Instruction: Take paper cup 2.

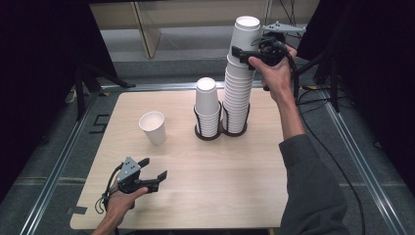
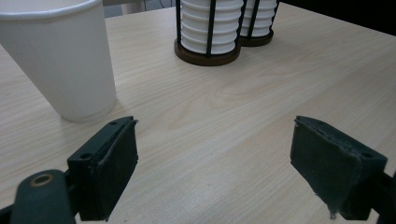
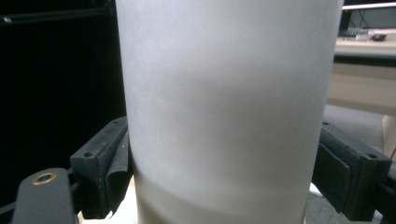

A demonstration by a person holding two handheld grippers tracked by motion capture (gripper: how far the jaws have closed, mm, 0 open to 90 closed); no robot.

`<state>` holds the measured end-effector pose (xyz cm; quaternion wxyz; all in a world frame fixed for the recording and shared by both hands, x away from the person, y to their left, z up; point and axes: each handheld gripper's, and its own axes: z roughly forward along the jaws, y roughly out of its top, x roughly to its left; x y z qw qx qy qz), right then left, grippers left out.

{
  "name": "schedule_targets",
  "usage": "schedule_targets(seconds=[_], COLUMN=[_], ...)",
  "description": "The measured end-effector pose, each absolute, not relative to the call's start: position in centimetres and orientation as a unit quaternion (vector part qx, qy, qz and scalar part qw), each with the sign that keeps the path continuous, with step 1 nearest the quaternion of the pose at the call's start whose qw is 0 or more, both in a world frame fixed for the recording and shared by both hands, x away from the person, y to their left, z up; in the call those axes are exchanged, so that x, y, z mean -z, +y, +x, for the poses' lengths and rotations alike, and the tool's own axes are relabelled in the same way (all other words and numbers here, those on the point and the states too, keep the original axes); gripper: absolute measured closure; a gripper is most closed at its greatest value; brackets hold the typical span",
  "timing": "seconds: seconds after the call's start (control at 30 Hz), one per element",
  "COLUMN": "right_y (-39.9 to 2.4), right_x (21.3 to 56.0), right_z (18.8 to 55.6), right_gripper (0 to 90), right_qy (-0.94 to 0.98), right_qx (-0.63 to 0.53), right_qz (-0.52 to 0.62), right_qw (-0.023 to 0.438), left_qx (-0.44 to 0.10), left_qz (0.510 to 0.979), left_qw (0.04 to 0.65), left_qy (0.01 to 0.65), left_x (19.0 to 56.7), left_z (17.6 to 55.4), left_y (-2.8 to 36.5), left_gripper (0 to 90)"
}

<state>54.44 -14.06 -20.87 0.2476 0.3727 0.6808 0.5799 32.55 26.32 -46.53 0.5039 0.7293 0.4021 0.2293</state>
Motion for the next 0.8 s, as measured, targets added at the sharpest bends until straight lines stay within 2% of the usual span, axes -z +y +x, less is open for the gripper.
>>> schedule_targets(seconds=[0.47, 0.8], right_y=[-14.8, -16.4], right_x=[17.0, 13.9], right_z=[53.0, 50.4], right_gripper=[15.7, 15.8], right_qy=[0.636, 0.616], right_qx=[-0.616, -0.634], right_qz=[0.366, 0.352], right_qw=[0.287, 0.309], left_qx=[-0.228, -0.228], left_qz=[0.731, 0.737], left_qw=[0.502, 0.494], left_qy=[0.402, 0.401], left_x=[46.6, 46.5], left_z=[32.5, 32.4], left_y=[26.3, 26.2], left_gripper=[14.6, 14.6])
